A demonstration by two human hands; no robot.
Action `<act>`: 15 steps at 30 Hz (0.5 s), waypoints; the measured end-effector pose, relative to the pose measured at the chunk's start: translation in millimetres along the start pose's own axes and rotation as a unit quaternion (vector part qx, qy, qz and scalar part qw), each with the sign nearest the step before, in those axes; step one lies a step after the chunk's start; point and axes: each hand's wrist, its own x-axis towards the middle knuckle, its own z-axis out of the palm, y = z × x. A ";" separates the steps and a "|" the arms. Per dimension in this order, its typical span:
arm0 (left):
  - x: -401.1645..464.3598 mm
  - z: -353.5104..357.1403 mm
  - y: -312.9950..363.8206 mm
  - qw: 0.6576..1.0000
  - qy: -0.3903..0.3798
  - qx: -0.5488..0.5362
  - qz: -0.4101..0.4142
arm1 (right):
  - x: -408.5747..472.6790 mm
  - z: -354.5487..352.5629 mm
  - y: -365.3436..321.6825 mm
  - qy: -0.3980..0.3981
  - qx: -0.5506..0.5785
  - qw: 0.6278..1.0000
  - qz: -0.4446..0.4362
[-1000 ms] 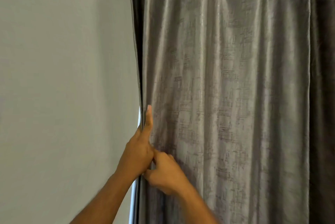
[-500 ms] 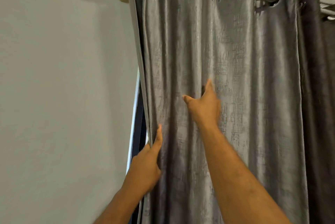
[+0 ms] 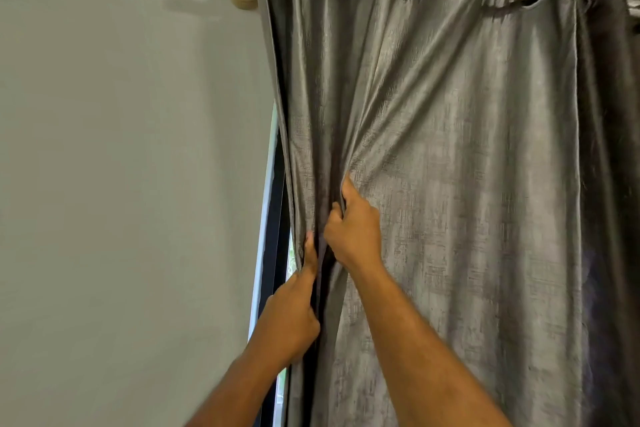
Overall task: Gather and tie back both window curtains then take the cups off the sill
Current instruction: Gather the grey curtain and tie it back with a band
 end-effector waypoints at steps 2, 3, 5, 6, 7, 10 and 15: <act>2.0 -1.2 -0.5 1.000 -0.006 0.003 -0.001 | -4.1 -3.4 2.4 0.012 -0.006 1.000 0.000; 3.9 -0.7 -0.5 1.000 -0.011 0.002 0.000 | -6.1 -3.7 0.6 0.013 -0.013 1.000 -0.007; 8.5 1.4 -4.1 1.000 -0.022 -0.013 -0.004 | -6.9 -0.3 -9.5 0.000 -0.038 0.999 -0.029; 10.4 1.8 -4.6 0.999 -0.024 -0.028 -0.007 | -3.3 3.3 -15.1 -0.013 -0.056 0.998 -0.036; 13.0 2.2 -5.0 0.999 -0.021 -0.038 -0.006 | 2.2 5.4 -21.4 -0.030 -0.077 0.996 -0.044; 20.6 0.3 -3.5 0.998 -0.014 -0.059 0.003 | 22.1 4.6 -35.2 -0.090 -0.132 0.983 -0.085; 27.3 -4.5 -7.0 0.998 -0.036 -0.048 -0.003 | 65.6 -27.3 -50.3 -0.062 -0.159 0.985 -0.033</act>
